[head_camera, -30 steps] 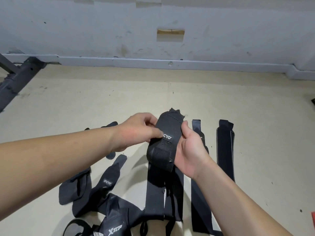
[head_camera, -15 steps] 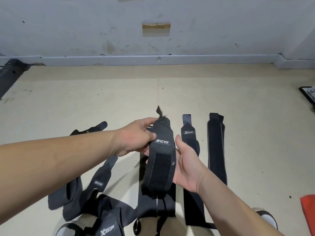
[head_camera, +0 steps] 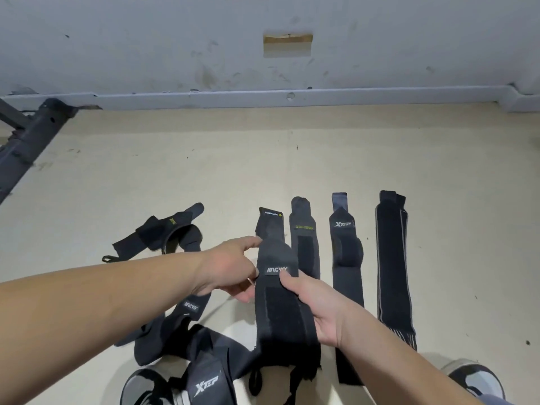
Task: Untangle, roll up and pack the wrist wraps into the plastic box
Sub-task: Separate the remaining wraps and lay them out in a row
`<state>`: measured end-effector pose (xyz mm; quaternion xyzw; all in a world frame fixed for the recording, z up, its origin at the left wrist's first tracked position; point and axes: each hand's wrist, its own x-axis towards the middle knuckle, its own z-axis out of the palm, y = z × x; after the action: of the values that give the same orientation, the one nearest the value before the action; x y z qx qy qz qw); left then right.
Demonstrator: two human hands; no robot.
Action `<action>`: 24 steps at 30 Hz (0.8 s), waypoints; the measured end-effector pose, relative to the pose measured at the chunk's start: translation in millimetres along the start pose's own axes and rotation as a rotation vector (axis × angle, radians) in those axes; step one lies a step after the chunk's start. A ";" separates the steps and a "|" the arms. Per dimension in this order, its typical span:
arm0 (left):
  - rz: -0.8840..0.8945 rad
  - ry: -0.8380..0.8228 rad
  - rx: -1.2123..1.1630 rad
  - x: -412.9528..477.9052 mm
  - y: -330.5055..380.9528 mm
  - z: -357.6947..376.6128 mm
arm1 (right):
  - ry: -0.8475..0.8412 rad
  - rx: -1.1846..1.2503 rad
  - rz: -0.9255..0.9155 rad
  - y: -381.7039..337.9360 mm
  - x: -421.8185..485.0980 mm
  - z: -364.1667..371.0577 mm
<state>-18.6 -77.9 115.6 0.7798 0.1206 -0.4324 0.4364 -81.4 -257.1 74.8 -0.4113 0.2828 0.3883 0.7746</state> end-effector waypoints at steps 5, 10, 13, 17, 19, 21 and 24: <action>0.005 -0.027 -0.017 4.9 1.2 0.6 | -0.005 0.073 -0.030 1.2 -3.4 2.7; 0.038 -0.071 0.031 11.9 23.1 16.0 | -0.010 0.190 -0.056 -11.8 -15.9 -12.0; 0.041 -0.110 0.035 14.0 41.8 37.4 | -0.002 0.302 -0.070 -16.3 -23.0 -28.5; 0.077 -0.183 -0.087 15.1 55.6 66.0 | 0.092 0.272 -0.224 -17.4 -24.6 -53.7; 0.141 -0.225 -0.080 15.5 57.1 74.8 | 0.146 0.187 -0.285 -19.1 -25.0 -64.4; 0.166 -0.234 -0.066 18.3 56.2 79.0 | 0.177 0.141 -0.315 -19.1 -25.4 -71.3; 0.199 -0.234 -0.058 18.5 55.3 82.7 | 0.186 0.119 -0.338 -18.1 -26.7 -74.6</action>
<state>-23.4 -178.9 112.8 0.7192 0.0033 -0.4713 0.5105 -89.5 -337.3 65.1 -0.4404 0.3026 0.1958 0.8223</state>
